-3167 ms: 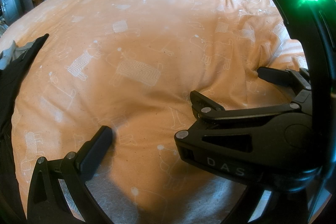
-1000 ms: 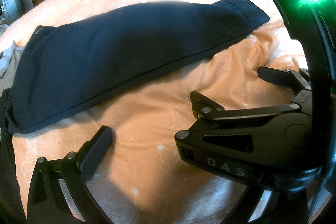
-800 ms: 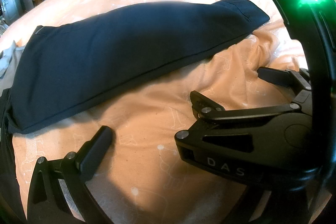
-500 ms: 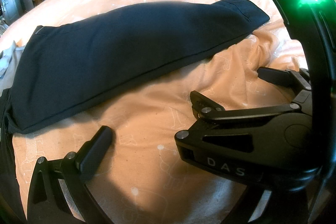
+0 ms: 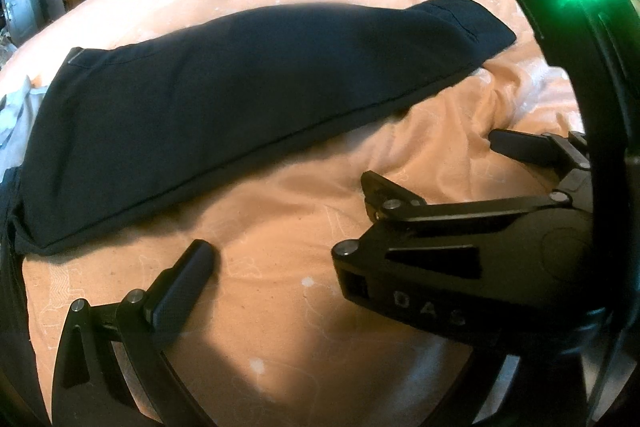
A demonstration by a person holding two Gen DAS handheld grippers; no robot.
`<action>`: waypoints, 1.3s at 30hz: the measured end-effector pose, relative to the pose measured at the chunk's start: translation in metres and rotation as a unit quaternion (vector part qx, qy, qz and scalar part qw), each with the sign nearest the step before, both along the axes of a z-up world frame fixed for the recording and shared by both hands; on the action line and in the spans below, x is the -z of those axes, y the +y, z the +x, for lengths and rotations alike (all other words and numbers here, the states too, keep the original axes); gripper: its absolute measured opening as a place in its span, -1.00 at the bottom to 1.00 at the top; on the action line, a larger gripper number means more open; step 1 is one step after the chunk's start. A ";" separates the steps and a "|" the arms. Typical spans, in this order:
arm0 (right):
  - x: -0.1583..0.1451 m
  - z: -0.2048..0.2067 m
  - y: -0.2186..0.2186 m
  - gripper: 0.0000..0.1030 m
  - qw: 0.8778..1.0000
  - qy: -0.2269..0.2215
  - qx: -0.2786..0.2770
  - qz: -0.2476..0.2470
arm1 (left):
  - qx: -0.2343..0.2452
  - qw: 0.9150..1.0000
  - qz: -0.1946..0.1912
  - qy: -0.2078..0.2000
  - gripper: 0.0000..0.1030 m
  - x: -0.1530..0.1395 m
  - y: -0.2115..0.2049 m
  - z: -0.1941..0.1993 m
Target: Fold small clothes
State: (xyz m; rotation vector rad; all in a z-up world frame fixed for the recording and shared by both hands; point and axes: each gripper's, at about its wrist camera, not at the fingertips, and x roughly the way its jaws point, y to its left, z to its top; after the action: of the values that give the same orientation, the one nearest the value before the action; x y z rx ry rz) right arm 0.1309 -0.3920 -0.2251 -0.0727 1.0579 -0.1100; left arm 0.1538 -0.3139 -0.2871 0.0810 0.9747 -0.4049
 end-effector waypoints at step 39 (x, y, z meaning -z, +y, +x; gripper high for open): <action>-0.084 -0.180 0.337 1.00 0.936 -0.080 -0.215 0.267 | 0.200 0.936 -0.289 0.004 1.00 -0.224 0.427 -0.177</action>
State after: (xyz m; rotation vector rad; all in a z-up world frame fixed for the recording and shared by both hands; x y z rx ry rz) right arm -0.0494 -0.0546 -0.1410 0.1959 0.8574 0.5610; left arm -0.0232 0.1130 -0.0626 -0.2619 0.8118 -1.0556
